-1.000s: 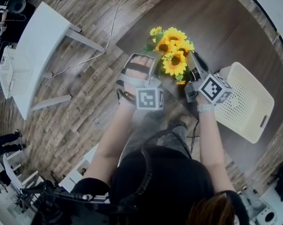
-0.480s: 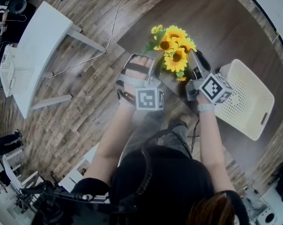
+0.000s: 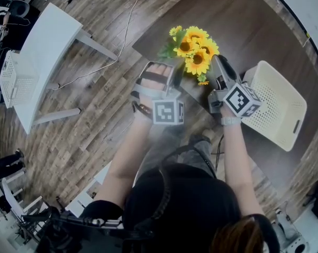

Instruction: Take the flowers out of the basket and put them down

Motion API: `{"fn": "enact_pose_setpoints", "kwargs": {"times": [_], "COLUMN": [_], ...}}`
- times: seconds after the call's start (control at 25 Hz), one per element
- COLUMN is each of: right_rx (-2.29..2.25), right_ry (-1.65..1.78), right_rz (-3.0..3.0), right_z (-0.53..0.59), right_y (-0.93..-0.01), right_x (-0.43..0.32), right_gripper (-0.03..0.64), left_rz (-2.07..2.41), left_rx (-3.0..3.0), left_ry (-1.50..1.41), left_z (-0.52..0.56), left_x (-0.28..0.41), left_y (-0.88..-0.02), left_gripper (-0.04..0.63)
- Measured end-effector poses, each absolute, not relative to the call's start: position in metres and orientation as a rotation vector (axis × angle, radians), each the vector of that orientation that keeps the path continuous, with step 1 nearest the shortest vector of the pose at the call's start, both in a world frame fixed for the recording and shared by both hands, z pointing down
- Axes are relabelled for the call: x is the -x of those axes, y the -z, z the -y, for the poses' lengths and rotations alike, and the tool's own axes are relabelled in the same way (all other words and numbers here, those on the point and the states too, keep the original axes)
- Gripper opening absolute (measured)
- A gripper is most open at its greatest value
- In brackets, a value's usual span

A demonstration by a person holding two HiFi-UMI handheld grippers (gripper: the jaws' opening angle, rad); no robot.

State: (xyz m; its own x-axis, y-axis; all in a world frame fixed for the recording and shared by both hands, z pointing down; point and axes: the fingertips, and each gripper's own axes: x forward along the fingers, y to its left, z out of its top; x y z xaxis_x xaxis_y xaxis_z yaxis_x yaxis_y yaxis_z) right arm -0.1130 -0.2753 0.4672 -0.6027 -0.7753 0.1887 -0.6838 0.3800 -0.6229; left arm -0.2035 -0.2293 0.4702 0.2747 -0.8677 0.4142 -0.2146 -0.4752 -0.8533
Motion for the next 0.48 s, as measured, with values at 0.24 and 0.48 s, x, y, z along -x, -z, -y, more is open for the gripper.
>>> {"fn": "enact_pose_setpoints", "kwargs": {"times": [0.24,0.48], "right_rx": [1.284,1.225], "right_ry": [1.019,0.988], "right_rz": [-2.489,-2.546], "right_z": [0.259,0.234], "right_y": [-0.458,-0.451], "right_x": [0.117,0.124], "right_gripper": [0.003,0.002], "left_rz": [-0.964,-0.970], "left_rx": [1.852,1.853], "left_ry": [1.207,1.175], "left_z": [0.216,0.199], "left_x": [0.201,0.197], "left_y": [-0.468,-0.465], "left_gripper": [0.078,0.005]}}
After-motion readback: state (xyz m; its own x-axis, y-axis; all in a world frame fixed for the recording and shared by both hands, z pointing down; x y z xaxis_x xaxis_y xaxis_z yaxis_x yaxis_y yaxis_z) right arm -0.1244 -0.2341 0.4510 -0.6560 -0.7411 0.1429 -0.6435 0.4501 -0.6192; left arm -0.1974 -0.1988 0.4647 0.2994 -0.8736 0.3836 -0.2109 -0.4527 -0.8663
